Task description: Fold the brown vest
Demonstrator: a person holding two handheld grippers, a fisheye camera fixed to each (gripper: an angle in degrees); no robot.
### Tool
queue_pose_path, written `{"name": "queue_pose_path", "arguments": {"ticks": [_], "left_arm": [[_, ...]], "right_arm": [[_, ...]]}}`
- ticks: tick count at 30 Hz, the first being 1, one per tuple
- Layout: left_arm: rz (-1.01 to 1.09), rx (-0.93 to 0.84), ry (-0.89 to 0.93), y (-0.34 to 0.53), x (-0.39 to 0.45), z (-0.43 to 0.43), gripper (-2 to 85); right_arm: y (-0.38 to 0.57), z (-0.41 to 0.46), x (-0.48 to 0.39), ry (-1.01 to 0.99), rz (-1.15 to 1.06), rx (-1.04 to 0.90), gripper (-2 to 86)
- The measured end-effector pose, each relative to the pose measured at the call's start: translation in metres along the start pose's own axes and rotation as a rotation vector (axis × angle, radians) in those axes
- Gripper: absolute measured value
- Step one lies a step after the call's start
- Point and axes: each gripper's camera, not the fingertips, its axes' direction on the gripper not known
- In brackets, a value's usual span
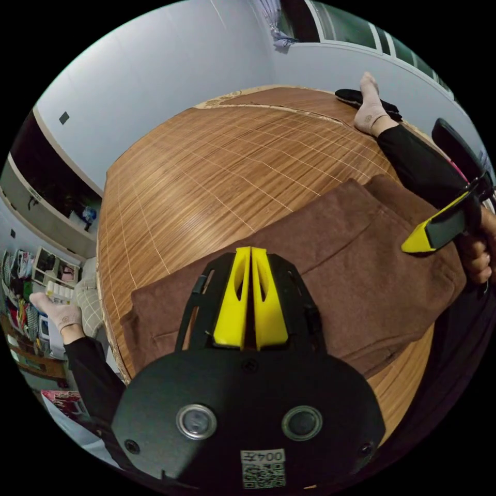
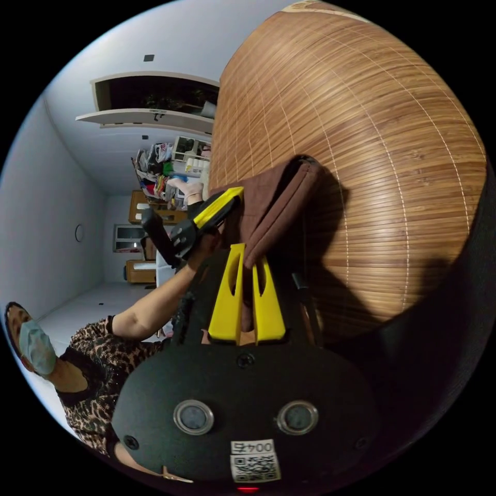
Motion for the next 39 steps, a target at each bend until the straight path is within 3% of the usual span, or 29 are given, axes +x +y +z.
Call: {"name": "queue_pose_path", "arguments": {"ticks": [9, 18, 30, 39], "left_arm": [[-0.117, -0.027, 0.166, 0.022, -0.045, -0.038, 0.1], [-0.104, -0.059, 0.129, 0.036, -0.059, -0.035, 0.1], [-0.201, -0.046, 0.284, 0.078, -0.120, -0.057, 0.2], [-0.353, -0.117, 0.333, 0.100, -0.227, -0.090, 0.5]], "right_arm": [[0.002, 0.022, -0.040, 0.031, -0.057, 0.010, 2.4], [-0.003, 0.043, -0.104, 0.070, -0.107, 0.006, 2.2], [-0.033, 0.106, -0.224, 0.279, -0.154, -0.099, 2.7], [-0.057, 0.170, -0.308, 0.453, -0.237, -0.194, 2.9]]}}
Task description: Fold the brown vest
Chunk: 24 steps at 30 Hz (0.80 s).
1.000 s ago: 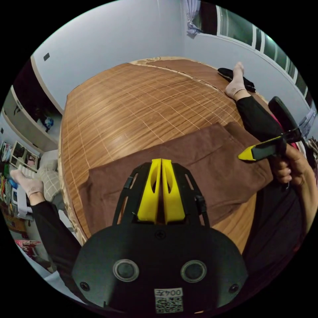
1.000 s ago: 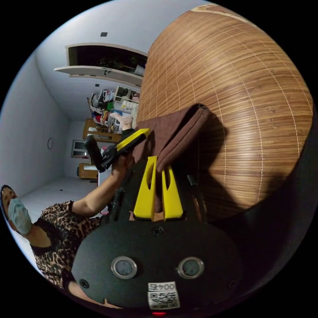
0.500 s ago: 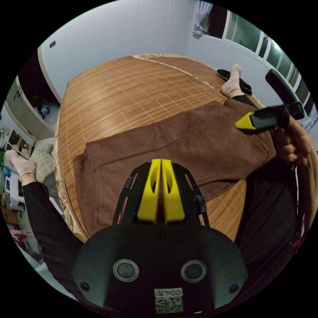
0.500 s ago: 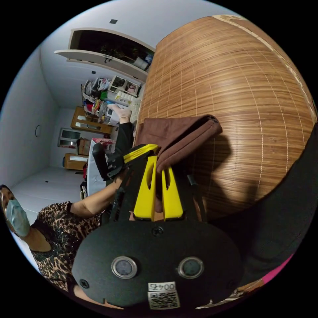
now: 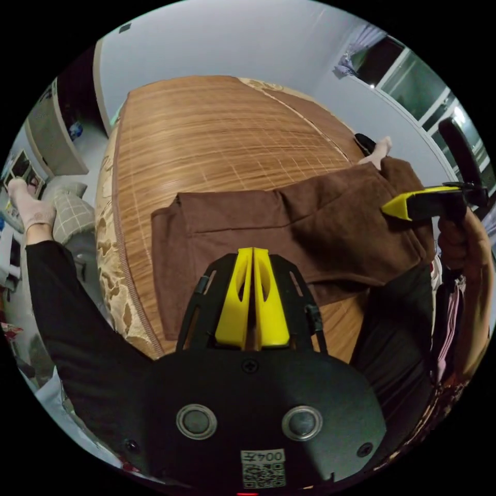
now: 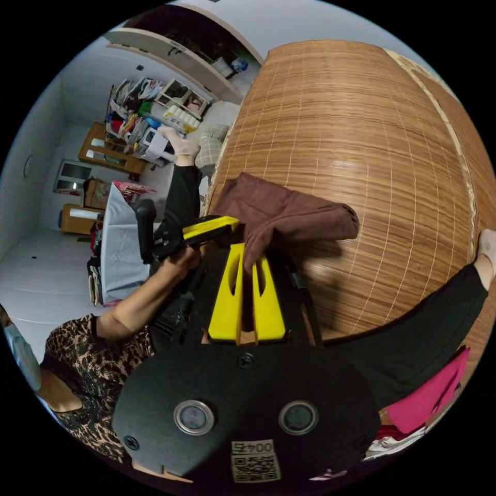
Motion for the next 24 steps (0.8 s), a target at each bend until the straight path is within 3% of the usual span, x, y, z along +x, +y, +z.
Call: {"name": "queue_pose_path", "arguments": {"ticks": [9, 24], "left_arm": [[-0.107, -0.057, 0.038, 0.019, -0.067, -0.010, 0.7], [-0.431, 0.212, 0.199, 0.061, -0.177, -0.078, 0.7]], "right_arm": [[-0.056, 0.031, -0.062, 0.029, -0.061, -0.046, 3.3], [-0.135, 0.125, -0.079, -0.016, -0.042, -0.155, 3.3]]}}
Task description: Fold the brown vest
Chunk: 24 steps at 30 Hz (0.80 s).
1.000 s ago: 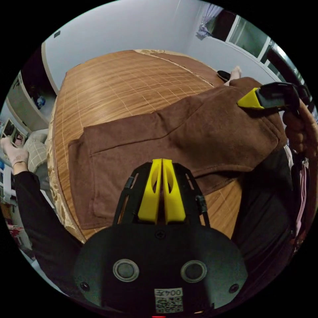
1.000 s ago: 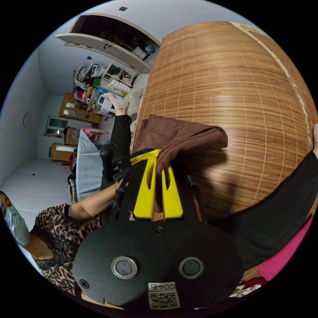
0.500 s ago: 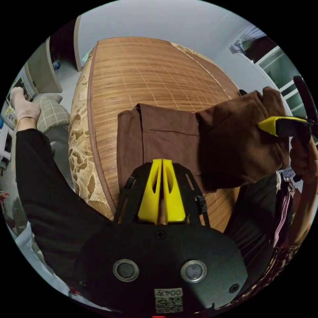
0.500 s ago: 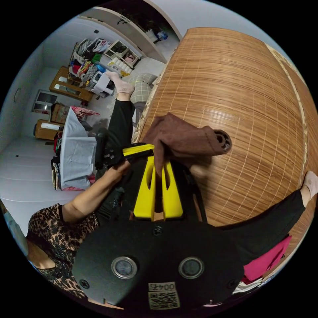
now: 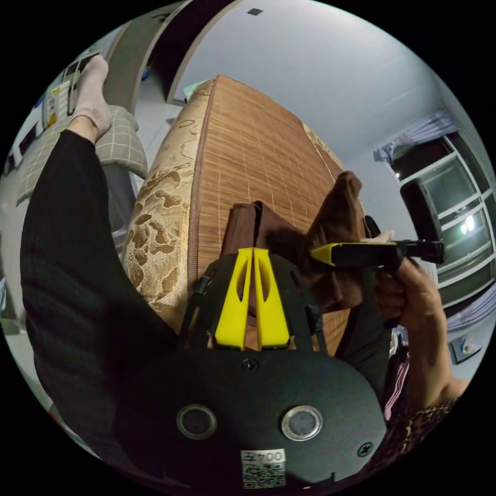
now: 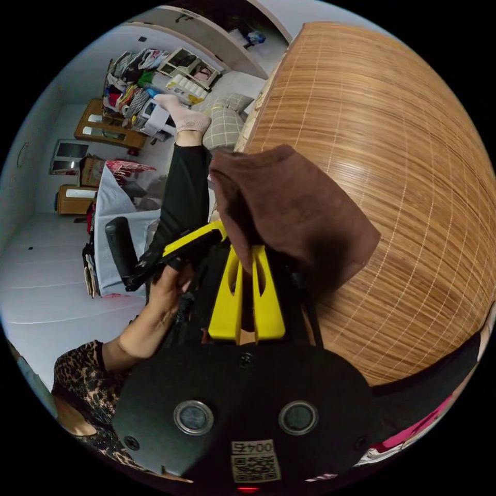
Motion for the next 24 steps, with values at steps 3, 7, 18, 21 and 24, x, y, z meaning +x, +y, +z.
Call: {"name": "queue_pose_path", "arguments": {"ticks": [3, 7, 18, 21, 24], "left_arm": [[-0.035, -0.001, 0.033, -0.002, -0.015, -0.005, 0.8], [-0.072, 0.018, 0.054, -0.003, -0.030, -0.014, 0.8], [-0.113, 0.100, 0.035, 0.005, -0.046, -0.038, 1.0], [-0.093, 0.103, 0.021, 0.007, -0.043, -0.040, 1.0], [-0.076, 0.100, 0.010, 0.010, -0.039, -0.040, 1.1]], "right_arm": [[-0.010, 0.016, 0.008, -0.001, 0.015, -0.030, 3.5], [-0.018, 0.028, 0.020, -0.062, -0.001, -0.030, 6.2], [0.040, -0.033, 0.117, -0.202, 0.029, 0.247, 11.8], [0.069, -0.033, 0.178, -0.303, 0.181, 0.307, 13.0], [0.080, -0.017, 0.211, -0.393, 0.237, 0.289, 13.5]]}}
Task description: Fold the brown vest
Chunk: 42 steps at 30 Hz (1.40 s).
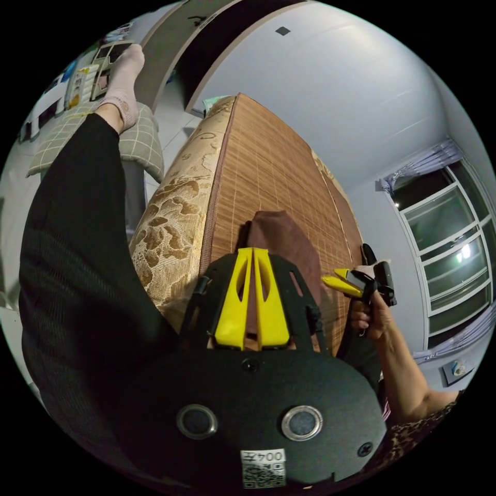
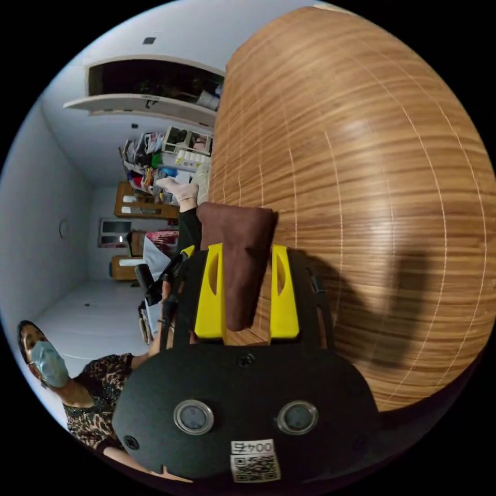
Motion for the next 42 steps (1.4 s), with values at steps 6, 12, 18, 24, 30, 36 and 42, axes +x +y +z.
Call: {"name": "queue_pose_path", "arguments": {"ticks": [6, 12, 18, 24, 30, 36, 42], "left_arm": [[0.032, -0.004, -0.024, 0.008, 0.007, 0.000, 1.1], [0.046, -0.016, -0.029, 0.015, 0.014, 0.004, 1.1], [0.075, -0.012, -0.048, 0.025, 0.026, 0.008, 1.1], [0.175, -0.014, -0.053, 0.037, 0.051, 0.015, 1.0], [0.356, -0.082, -0.022, 0.053, 0.090, 0.035, 0.9], [0.391, -0.126, 0.021, 0.070, 0.110, 0.049, 0.9], [0.446, -0.073, -0.066, 0.106, 0.157, 0.063, 0.8]], "right_arm": [[-0.010, 0.024, 0.027, -0.120, 0.019, -0.061, 13.6], [-0.012, 0.032, 0.048, -0.200, 0.047, -0.090, 11.2], [0.009, 0.030, 0.056, -0.147, 0.086, 0.021, 7.3], [0.093, 0.001, 0.067, -0.081, 0.313, 0.415, 6.6], [0.161, 0.017, 0.053, 0.000, 0.253, 0.306, 8.1], [0.198, -0.001, 0.011, 0.279, 0.008, 0.276, 8.2], [0.188, -0.002, -0.018, 0.529, -0.223, 0.270, 7.3]]}}
